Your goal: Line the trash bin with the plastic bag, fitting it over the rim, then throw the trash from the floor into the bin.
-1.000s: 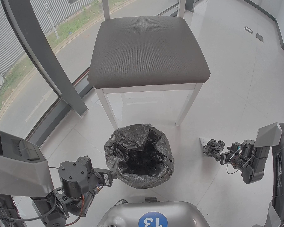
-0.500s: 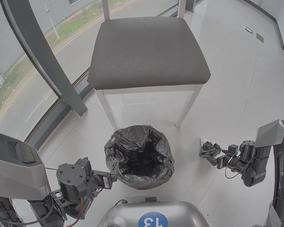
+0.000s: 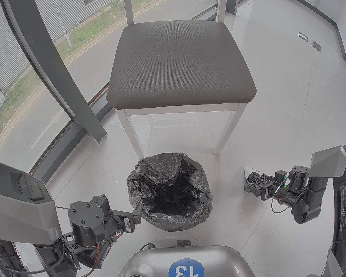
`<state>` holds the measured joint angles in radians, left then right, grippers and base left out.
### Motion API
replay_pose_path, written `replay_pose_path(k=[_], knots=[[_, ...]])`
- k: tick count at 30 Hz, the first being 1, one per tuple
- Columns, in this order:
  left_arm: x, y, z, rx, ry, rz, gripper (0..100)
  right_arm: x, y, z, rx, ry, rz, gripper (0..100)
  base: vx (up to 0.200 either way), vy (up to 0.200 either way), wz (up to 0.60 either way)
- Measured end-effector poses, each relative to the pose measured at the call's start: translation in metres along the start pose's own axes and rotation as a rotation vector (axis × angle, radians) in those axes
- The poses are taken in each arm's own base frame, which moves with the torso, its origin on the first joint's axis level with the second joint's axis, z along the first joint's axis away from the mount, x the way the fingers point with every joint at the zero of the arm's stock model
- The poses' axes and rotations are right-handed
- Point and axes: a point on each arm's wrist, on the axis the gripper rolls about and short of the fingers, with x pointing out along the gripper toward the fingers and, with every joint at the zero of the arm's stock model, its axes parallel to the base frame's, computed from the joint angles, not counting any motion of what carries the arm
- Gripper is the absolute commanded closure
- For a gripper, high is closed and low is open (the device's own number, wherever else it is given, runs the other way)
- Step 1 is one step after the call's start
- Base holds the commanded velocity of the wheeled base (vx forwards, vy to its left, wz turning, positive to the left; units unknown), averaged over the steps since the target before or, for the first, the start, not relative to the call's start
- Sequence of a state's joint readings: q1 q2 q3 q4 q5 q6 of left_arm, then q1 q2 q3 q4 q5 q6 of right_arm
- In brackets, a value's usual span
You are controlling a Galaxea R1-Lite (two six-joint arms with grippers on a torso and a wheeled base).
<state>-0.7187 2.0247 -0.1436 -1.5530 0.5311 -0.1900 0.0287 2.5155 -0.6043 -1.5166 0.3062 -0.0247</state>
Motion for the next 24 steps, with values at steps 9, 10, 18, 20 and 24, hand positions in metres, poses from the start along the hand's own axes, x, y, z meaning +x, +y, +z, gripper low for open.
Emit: replay_pose_path(k=[9,10,18,20,24], knots=[[0.001,0.001,-0.001,0.0,0.003,0.005,0,0.02,-0.009,0.004,0.005,0.008,-0.005,0,0.0,0.0,0.0],[0.001,0.001,-0.001,0.0,0.004,0.006,0,0.021,-0.009,0.004,0.006,0.008,-0.005,0,0.0,0.0,0.0],[0.0,0.002,-0.002,-0.001,0.008,0.007,0,0.027,-0.017,-0.003,0.017,0.027,-0.018,0,0.0,0.0,0.0],[0.0,0.002,-0.002,-0.001,0.009,0.007,0,0.028,-0.018,-0.006,0.022,0.035,-0.021,0,0.0,0.0,0.0],[0.0,0.002,-0.002,0.0,0.009,0.007,0,0.028,-0.021,-0.011,0.035,0.068,-0.026,0,0.0,0.0,0.0]])
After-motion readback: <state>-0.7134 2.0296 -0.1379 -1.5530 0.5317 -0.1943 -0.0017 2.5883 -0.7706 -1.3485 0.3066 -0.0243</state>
